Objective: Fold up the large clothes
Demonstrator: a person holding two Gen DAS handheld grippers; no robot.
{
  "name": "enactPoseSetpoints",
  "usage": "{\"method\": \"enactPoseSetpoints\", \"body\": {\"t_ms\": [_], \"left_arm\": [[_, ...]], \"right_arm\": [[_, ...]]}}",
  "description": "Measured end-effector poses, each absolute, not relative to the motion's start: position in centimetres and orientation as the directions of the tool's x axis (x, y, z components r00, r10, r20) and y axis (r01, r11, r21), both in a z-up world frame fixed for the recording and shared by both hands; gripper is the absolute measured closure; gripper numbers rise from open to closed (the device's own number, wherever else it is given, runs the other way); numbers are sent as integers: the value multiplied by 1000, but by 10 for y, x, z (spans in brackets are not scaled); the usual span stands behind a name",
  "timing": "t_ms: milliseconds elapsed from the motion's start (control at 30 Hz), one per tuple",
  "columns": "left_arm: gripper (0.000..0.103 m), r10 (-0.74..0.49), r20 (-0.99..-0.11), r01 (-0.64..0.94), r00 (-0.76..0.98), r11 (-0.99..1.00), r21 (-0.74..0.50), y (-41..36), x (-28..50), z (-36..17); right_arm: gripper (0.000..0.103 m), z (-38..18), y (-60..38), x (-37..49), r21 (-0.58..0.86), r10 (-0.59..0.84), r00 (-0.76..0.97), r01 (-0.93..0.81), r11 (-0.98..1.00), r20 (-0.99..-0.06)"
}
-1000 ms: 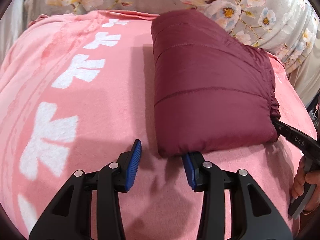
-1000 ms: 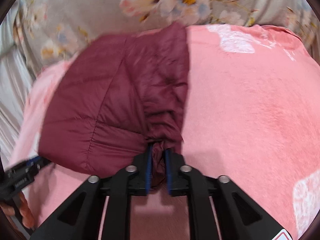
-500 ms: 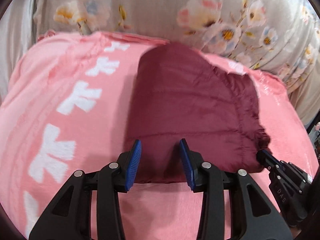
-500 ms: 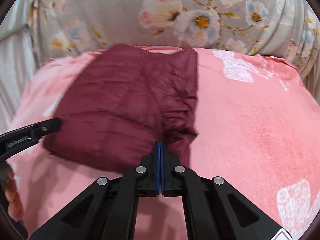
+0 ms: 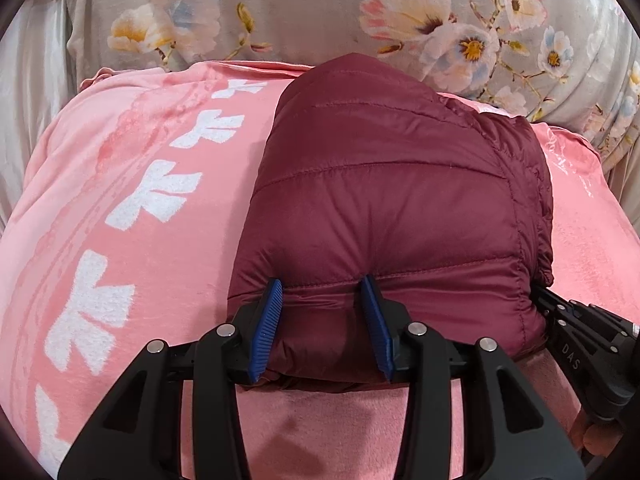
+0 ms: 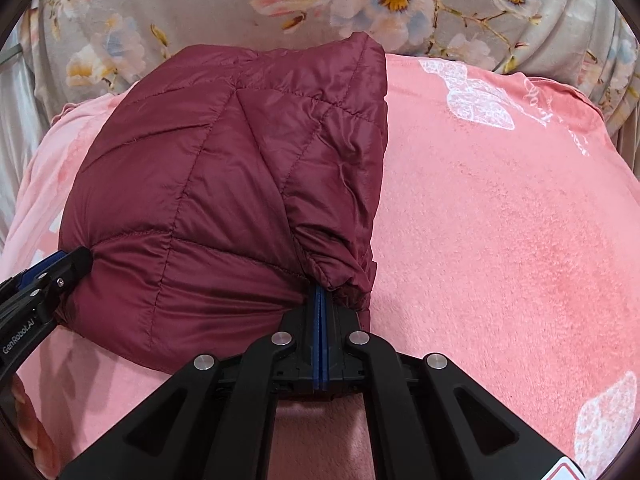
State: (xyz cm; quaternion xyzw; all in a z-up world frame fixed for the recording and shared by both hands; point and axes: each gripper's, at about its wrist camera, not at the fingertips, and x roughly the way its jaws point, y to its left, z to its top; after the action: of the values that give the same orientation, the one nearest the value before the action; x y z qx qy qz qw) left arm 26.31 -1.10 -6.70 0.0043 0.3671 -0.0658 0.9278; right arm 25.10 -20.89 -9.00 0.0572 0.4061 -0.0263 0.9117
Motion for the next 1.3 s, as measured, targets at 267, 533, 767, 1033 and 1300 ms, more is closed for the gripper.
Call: {"method": "enactPoseSetpoints", "body": {"t_ms": [267, 533, 767, 1033, 1300], "left_arm": [[63, -94, -657, 117, 748, 993, -8, -16, 261, -74], [61, -73, -625, 102, 777, 995, 11, -18, 255, -70], [41, -35, -595, 47, 803, 999, 5, -10, 228, -61], [31, -30, -610, 64, 792, 997, 33, -13, 183, -66], [27, -3, -621, 35, 784, 999, 39, -12, 166, -69]], "right_arm": [[103, -88, -208, 252, 82, -2, 669, 93, 992, -743], [78, -63, -204, 207, 115, 6, 771, 87, 989, -637], [67, -54, -178, 146, 38, -12, 802, 44, 998, -597], [55, -62, -179, 116, 62, -26, 785, 83, 995, -619], [53, -64, -179, 106, 44, -69, 776, 123, 991, -627]]}}
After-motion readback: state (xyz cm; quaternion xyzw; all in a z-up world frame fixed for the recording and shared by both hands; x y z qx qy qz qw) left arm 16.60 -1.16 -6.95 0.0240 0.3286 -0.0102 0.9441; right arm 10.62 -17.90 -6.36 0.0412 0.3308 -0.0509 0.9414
